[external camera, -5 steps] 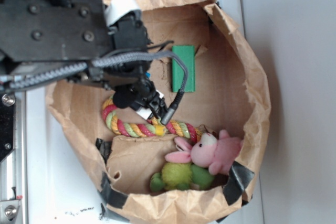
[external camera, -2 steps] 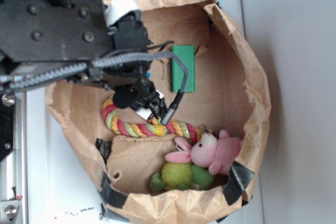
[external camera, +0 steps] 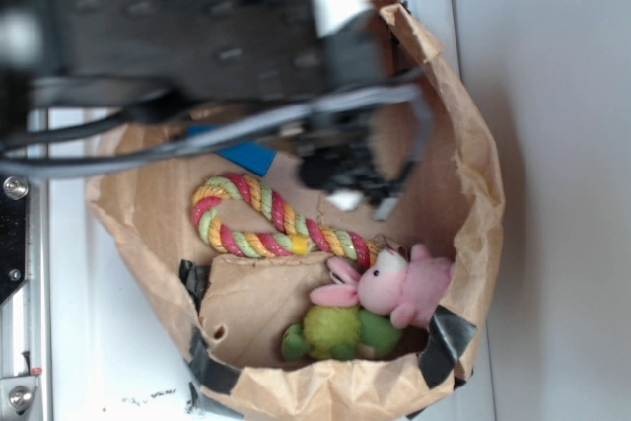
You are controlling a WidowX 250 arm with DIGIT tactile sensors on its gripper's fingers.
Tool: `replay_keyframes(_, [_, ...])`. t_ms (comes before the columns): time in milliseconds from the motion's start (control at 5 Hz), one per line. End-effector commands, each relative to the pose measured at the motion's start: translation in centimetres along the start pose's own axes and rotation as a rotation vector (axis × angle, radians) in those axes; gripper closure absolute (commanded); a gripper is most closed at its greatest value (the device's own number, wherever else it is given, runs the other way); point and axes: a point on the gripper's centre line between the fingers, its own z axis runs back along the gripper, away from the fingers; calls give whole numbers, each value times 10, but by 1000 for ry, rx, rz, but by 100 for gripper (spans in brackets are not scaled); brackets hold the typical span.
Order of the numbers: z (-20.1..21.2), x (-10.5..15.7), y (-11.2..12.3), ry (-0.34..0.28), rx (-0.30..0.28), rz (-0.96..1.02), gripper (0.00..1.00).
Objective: Grab the green block.
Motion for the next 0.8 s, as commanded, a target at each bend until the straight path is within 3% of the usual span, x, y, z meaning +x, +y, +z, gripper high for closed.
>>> replay_keyframes(0, [22,41,-11,-51,-54,45,0])
replay_keyframes(600, [7,47,-3,-85,-41,92,0])
